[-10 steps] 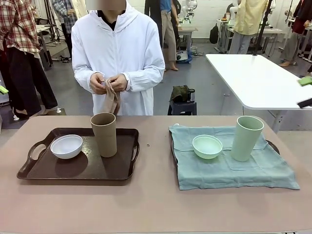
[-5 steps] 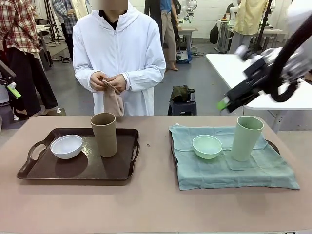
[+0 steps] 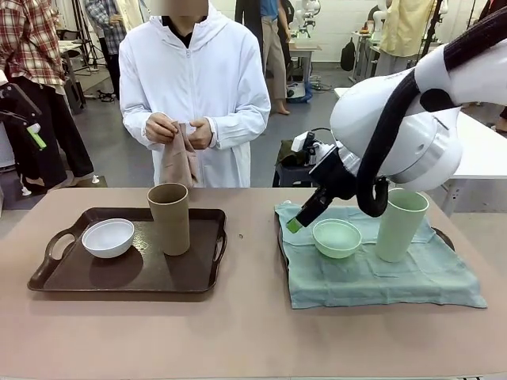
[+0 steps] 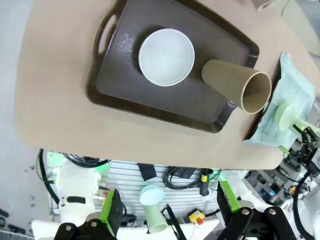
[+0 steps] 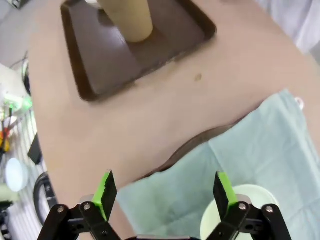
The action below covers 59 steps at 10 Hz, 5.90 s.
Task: Set up a tray with a mat and arrange the tableware.
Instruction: Pick up the Picnic Bowl and Reusable plastic cup from the Handle tray in front of the human's position and hold them in the air.
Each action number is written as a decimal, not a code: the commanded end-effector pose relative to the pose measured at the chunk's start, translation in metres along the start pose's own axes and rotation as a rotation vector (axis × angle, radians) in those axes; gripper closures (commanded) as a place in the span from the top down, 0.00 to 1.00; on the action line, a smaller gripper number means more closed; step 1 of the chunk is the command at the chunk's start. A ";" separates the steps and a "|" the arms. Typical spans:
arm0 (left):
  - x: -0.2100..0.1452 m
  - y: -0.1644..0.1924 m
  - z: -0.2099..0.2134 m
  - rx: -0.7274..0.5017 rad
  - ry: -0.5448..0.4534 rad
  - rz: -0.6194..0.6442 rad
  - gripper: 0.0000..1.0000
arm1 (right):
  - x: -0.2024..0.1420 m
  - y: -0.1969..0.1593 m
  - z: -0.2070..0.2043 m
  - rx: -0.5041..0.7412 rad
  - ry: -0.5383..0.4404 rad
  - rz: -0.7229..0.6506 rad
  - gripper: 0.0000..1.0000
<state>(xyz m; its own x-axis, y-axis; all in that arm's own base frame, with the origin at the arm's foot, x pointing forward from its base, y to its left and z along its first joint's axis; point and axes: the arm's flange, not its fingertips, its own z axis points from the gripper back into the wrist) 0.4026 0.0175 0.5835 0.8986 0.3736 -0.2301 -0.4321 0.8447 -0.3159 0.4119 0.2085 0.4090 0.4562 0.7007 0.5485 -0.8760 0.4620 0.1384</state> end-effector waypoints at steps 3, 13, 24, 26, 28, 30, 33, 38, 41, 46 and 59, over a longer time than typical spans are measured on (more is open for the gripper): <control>-0.009 0.007 0.000 -0.006 -0.014 -0.016 1.00 | -0.003 0.000 0.005 0.008 0.040 -0.002 1.00; 0.042 -0.048 -0.049 0.344 -0.058 -0.697 1.00 | 0.074 -0.025 -0.125 0.288 -0.473 0.769 1.00; 0.062 -0.034 -0.112 0.421 -0.327 -0.308 1.00 | 0.079 -0.031 -0.172 0.344 -0.491 0.452 1.00; 0.070 -0.030 -0.123 0.398 -0.285 -0.303 1.00 | 0.086 -0.026 -0.195 0.382 -0.484 0.437 1.00; 0.081 -0.027 -0.132 0.384 -0.224 -0.301 1.00 | 0.095 -0.018 -0.207 0.384 -0.493 0.507 1.00; 0.091 -0.025 -0.138 0.370 -0.188 -0.320 1.00 | 0.105 -0.017 -0.218 0.323 -0.519 0.555 1.00; 0.107 -0.027 -0.158 0.362 -0.122 -0.379 1.00 | 0.114 -0.023 -0.228 0.262 -0.564 0.520 1.00; 0.132 -0.044 -0.186 0.338 -0.015 -0.384 1.00 | 0.115 -0.015 -0.254 0.333 -0.531 0.464 1.00; 0.139 -0.045 -0.201 0.340 0.025 -0.386 1.00 | 0.119 -0.009 -0.258 0.327 -0.543 0.490 1.00; 0.151 -0.044 -0.220 0.330 0.078 -0.397 1.00 | 0.132 -0.012 -0.272 0.331 -0.559 0.501 1.00; 0.152 -0.033 -0.237 0.345 0.062 -0.437 0.00 | 0.140 -0.018 -0.286 0.398 -0.615 0.566 0.35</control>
<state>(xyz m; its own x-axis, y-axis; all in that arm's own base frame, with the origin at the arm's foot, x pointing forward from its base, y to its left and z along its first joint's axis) 0.5353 -0.0443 0.3459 0.9783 -0.0281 -0.2051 0.0120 0.9968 -0.0793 0.5337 0.4568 0.2497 -0.0940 0.3057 0.9475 -0.9888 -0.1398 -0.0530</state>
